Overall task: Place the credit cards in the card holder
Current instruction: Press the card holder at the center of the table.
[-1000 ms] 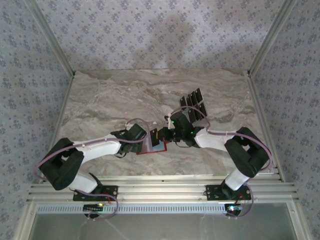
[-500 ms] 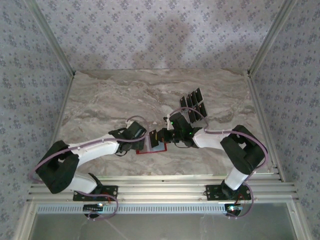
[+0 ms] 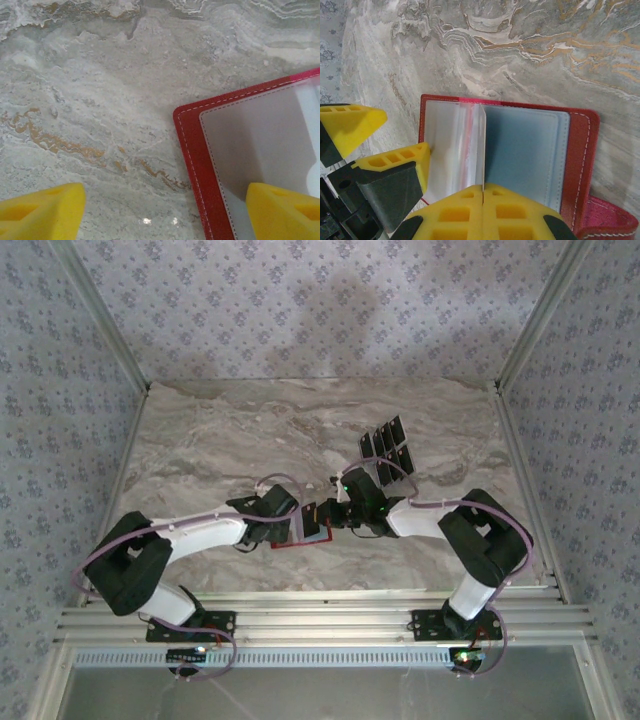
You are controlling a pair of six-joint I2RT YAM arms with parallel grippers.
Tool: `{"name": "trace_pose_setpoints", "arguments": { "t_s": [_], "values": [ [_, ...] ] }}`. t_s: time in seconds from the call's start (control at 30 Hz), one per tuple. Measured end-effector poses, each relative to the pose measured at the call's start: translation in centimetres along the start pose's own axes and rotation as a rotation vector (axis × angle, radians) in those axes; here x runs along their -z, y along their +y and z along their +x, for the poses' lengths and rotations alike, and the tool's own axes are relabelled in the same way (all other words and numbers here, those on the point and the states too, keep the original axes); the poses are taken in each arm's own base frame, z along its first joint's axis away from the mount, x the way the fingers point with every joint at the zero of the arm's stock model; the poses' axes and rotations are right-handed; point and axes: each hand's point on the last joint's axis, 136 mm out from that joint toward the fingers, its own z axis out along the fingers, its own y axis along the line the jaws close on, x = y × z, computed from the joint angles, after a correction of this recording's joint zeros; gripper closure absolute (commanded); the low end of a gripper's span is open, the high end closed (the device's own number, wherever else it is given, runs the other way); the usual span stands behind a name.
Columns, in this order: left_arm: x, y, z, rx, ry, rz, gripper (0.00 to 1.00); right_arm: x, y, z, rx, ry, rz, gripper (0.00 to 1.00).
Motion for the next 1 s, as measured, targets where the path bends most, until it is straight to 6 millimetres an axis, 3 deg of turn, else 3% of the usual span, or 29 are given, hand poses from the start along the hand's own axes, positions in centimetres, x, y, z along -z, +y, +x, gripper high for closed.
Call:
{"name": "trace_pose_setpoints", "arguments": {
  "t_s": [0.23,0.73,1.0],
  "values": [
    [0.0,0.0,0.0,0.002,0.001,-0.008,0.17,-0.1,-0.2,0.0,-0.009,0.004,-0.001,1.0],
    [0.0,-0.1,-0.1,0.002,-0.001,-0.005,0.17,-0.2,2.2,-0.3,0.016,0.016,-0.062,1.0],
    [0.0,-0.1,-0.1,0.003,-0.001,-0.005,0.17,-0.6,2.1,-0.4,-0.003,0.014,-0.065,1.0]
  ]
}}
